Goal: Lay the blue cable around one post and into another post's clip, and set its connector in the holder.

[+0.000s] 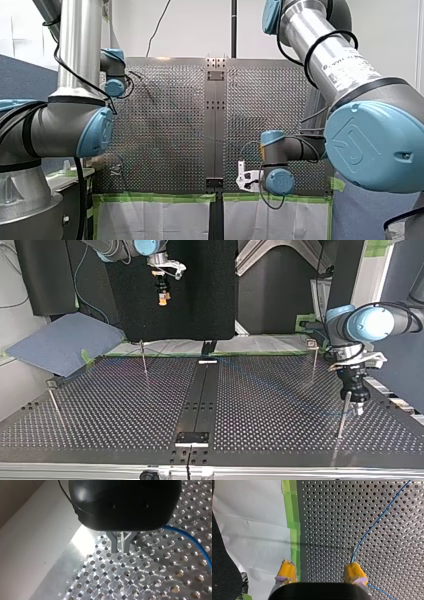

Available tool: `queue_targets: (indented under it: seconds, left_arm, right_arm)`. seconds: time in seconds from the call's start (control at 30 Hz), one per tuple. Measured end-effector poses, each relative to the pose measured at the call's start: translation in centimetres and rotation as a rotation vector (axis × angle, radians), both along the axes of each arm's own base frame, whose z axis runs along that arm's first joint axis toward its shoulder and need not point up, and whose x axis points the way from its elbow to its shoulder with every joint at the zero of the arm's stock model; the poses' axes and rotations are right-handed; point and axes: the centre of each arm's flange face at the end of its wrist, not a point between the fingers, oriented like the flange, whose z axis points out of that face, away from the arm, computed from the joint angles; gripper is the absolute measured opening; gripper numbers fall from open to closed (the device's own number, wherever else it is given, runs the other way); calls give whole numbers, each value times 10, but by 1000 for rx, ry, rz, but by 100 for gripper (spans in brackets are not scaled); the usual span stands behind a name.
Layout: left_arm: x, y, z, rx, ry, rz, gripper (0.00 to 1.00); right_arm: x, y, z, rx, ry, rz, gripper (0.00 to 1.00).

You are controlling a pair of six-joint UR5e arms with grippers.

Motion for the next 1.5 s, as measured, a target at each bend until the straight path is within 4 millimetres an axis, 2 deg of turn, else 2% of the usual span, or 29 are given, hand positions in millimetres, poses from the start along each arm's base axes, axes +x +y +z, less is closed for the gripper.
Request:
queue_targets:
  seconds: [0.23,0.63,0.67,0.8,0.83,0.87,0.9,0.97,1.0,1.03,1.07,1.1,1.13,1.5]
  left_arm:
    - [0,-1,-1,3,5,-2,17]
    - [-1,3,-4,-11,11,24,17]
    - [-1,3,-4,-11,12,22,14]
    - [-1,3,-4,-11,15,17,14]
    - [-1,3,-4,-10,16,16,20]
    - [-1,3,-4,-8,17,15,30]
    - [-1,3,-5,-6,18,15,30]
    - [-1,3,-5,-1,20,15,58]
    - [-1,3,-5,0,20,13,58]
    - [-1,3,-5,2,22,11,78]
    - [-1,3,-5,4,23,11,91]
    - [-1,3,-5,5,25,12,91]
    - [-1,3,-6,6,29,15,100]
    - [-4,4,-9,15,60,36,100]
  right_arm:
    - [0,0,0,0,0,0,98]
    - [0,0,0,1,-1,0,98]
    - [0,0,0,1,-1,-1,98]
    - [0,0,0,1,0,0,98]
    - [0,0,0,2,0,0,98]
    - [0,0,0,2,1,0,98]
    - [0,0,0,3,1,0,98]
    - [0,0,0,3,2,0,98]
    - [0,0,0,3,2,-1,98]
    - [0,0,0,3,2,0,98]
    - [0,0,0,4,2,0,98]
    - [0,0,0,4,2,0,98]
    - [0,0,0,4,2,0,98]
    - [-1,0,0,5,3,-1,98]
